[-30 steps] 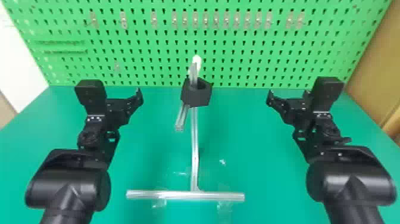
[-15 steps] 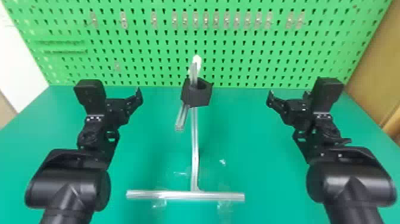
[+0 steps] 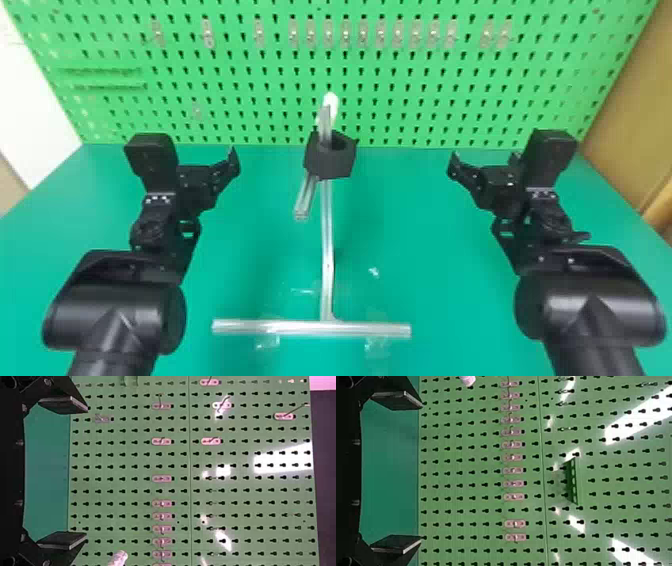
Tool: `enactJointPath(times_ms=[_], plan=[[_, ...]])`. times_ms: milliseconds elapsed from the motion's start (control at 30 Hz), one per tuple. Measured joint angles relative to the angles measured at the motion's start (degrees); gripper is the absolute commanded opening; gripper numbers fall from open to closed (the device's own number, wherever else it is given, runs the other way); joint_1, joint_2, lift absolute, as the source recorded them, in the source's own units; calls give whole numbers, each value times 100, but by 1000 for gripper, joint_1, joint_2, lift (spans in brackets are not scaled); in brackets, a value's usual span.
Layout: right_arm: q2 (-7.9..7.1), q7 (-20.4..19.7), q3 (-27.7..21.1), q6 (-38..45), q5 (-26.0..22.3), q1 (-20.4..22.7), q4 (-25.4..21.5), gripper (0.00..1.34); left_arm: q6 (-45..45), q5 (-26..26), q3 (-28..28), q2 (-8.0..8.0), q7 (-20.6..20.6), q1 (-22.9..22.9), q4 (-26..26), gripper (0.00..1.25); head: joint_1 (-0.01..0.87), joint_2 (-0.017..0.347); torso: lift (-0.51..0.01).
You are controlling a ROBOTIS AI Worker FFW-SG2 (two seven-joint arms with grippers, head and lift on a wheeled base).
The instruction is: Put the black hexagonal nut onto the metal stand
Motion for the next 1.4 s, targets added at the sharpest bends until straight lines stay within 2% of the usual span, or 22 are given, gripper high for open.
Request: enactJointPath(times_ms=[1400], plan=[[-18,-6,36,108,0,-18,1,1223,0,-9,-7,0,0,-1,2,1092,693,81,-1]])
